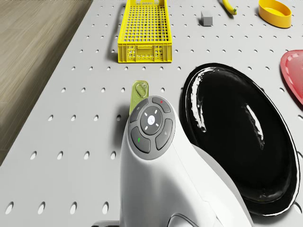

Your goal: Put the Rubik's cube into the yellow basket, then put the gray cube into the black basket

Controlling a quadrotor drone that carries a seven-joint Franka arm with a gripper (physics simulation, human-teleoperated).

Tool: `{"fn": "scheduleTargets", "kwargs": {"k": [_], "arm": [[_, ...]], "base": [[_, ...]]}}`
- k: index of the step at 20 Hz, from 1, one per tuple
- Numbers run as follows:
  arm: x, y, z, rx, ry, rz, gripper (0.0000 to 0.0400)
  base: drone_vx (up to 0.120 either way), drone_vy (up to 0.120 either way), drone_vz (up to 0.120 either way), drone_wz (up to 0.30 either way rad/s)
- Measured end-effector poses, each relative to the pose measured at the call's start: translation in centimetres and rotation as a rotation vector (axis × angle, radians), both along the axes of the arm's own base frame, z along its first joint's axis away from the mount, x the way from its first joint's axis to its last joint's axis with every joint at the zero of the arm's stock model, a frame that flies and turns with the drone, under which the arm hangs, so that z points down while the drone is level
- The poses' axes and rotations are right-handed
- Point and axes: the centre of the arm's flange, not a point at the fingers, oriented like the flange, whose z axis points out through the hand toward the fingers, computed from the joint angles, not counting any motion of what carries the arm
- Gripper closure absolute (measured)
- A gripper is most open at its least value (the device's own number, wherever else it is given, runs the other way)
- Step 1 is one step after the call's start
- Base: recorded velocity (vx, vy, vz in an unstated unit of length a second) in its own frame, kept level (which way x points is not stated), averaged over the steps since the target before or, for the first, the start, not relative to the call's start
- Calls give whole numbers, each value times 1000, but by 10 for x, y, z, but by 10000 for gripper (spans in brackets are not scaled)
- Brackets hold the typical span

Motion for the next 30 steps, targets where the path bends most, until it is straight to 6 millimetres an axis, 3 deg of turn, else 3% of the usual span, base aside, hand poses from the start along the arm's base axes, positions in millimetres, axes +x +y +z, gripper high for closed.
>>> {"fn": "scheduleTargets", "kwargs": {"k": [10, 18, 22, 30], "arm": [[0, 0, -6, 2, -1, 0, 105], [0, 0, -6, 2, -1, 0, 105], [0, 0, -6, 2, -1, 0, 105], [0, 0, -6, 2, -1, 0, 105]], "base": [[0, 0, 120, 0], [5, 90, 0, 0], [120, 100, 0, 0], [120, 0, 0, 0]]}}
